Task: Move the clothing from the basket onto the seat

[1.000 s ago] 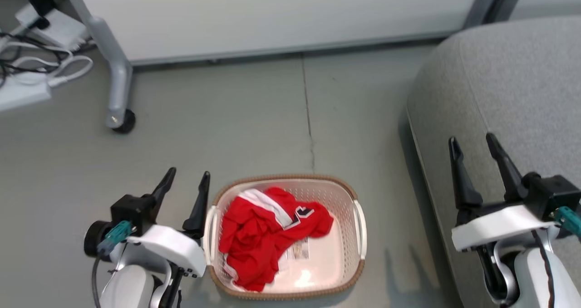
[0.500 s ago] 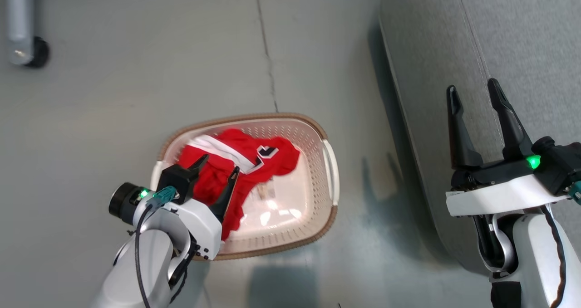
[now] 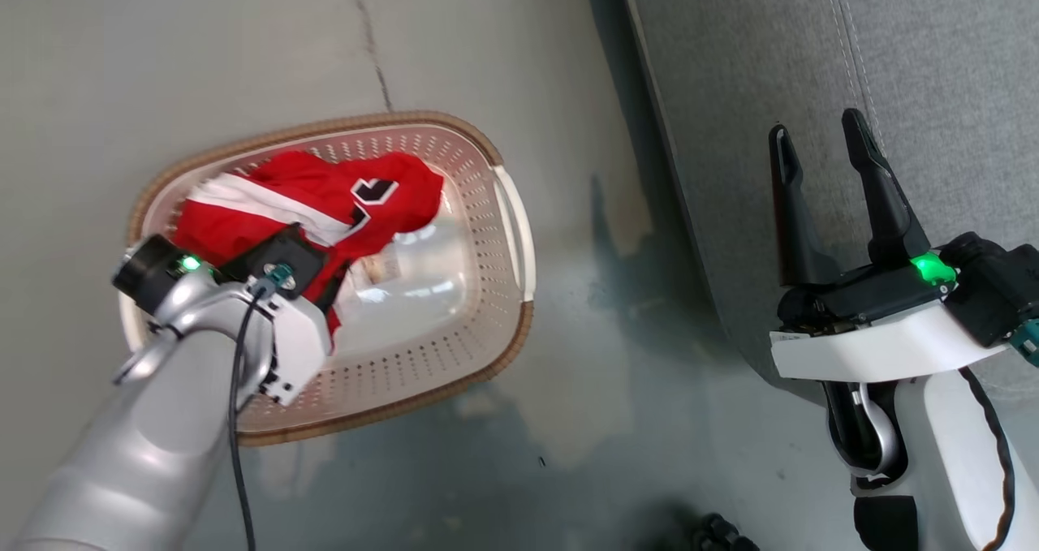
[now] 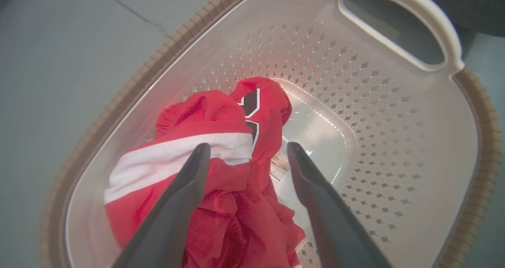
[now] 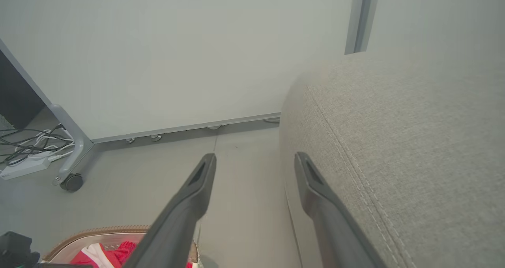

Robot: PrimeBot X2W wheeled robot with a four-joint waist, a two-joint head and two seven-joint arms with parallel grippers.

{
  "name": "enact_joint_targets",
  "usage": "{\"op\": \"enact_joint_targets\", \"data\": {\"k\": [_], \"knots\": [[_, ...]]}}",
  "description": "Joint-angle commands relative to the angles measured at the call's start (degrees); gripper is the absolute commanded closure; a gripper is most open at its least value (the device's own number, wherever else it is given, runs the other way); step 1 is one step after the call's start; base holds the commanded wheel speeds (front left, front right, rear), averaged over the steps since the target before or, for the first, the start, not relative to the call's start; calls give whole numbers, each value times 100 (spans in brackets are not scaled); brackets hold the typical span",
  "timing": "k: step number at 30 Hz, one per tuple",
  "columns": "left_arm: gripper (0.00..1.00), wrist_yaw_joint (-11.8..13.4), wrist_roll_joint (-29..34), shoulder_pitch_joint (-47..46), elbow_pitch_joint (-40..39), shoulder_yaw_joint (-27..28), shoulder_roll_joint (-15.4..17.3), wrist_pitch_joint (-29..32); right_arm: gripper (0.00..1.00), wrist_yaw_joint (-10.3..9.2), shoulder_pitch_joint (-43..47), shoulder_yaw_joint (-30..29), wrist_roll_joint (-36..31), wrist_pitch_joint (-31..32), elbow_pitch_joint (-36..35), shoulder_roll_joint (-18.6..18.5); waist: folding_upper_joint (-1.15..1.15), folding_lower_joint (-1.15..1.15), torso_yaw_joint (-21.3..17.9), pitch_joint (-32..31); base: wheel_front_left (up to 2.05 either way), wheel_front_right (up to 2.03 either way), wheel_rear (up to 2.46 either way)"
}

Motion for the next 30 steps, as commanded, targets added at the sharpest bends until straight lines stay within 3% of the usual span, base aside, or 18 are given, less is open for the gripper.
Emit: {"op": "enact_joint_targets", "data": {"k": [1, 7, 14, 15, 16, 22, 30], "knots": [[0, -19, 92, -185, 129, -79, 116, 52, 0, 13, -91, 33, 40, -72, -53, -17, 0, -1, -210, 265, 0, 0, 0], [0, -18, 532, -694, 665, -574, 399, 286, 0, 13, -143, 92, 150, -55, -215, -16, 0, -1, -303, 515, 0, 0, 0], [0, -17, 991, -1029, 1070, -1083, 500, 384, 0, 13, -196, 171, 209, -57, -267, -18, 0, -1, -313, 628, 0, 0, 0], [78, 31, 1098, -1102, 1169, -1202, 467, 384, 0, 13, -205, 185, 210, -57, -276, -18, 0, -1, -306, 640, 0, 0, 0], [100, 45, 1121, -1123, 1209, -1239, 447, 357, 0, 13, -207, 190, 220, -57, -282, -18, 0, -1, -301, 642, 0, 0, 0], [100, 116, 992, -1216, 1371, -1201, 321, 135, 0, 13, -214, 146, 177, -58, -271, -18, 0, -1, -226, 614, 0, 0, 0], [100, 33, 326, -969, 1238, -845, -5, -554, 0, 13, -154, 44, 47, -58, -183, -19, 0, -1, 42, 301, 0, 0, 0]]}}
